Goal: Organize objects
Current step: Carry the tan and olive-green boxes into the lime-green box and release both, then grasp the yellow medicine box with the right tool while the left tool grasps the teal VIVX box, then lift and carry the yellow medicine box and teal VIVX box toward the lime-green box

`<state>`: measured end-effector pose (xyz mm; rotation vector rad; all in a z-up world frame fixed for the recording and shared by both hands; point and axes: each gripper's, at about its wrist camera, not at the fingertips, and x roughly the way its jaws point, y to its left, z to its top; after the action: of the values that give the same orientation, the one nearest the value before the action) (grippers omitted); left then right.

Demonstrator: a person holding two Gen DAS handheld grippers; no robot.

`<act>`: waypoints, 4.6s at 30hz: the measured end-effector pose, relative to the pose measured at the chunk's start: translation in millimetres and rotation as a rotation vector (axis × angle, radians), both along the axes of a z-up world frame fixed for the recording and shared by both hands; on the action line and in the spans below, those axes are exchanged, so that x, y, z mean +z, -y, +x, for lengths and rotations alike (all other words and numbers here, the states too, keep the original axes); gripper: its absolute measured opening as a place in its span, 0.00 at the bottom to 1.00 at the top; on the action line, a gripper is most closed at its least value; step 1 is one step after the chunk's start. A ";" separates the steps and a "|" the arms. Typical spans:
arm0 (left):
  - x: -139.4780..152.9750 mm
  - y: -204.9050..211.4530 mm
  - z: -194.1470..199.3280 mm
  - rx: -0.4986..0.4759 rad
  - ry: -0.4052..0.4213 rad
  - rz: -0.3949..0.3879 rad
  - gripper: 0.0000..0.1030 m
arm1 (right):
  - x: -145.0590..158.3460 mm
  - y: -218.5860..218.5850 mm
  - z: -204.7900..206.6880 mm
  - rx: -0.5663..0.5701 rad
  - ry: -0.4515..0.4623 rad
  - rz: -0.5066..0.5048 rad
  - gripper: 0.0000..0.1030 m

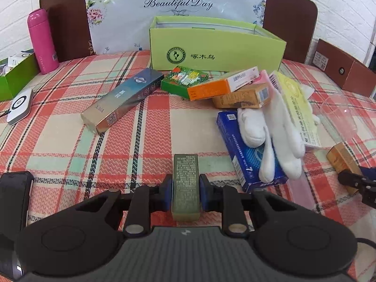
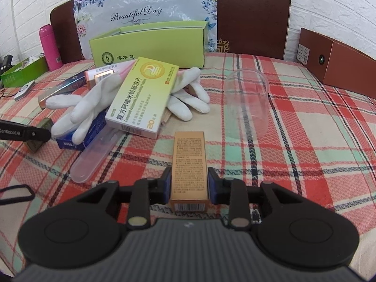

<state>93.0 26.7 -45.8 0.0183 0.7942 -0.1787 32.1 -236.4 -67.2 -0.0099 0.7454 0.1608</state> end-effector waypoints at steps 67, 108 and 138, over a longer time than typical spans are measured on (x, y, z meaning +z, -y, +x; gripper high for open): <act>100.2 55.7 54.8 0.102 0.332 -0.119 0.91 | 95.9 -3.7 86.5 0.048 0.395 0.088 1.00; 24.9 -37.7 52.9 0.136 0.167 -0.006 0.91 | -0.4 -38.6 51.4 0.013 0.104 0.146 0.64; -7.3 -12.2 1.8 0.098 -0.005 0.046 0.63 | 8.7 -10.6 -19.2 0.055 -0.010 0.040 0.75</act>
<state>94.8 38.9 -53.1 0.0219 0.8019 -0.0677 12.8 -225.8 -58.5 0.0085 0.7524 0.2282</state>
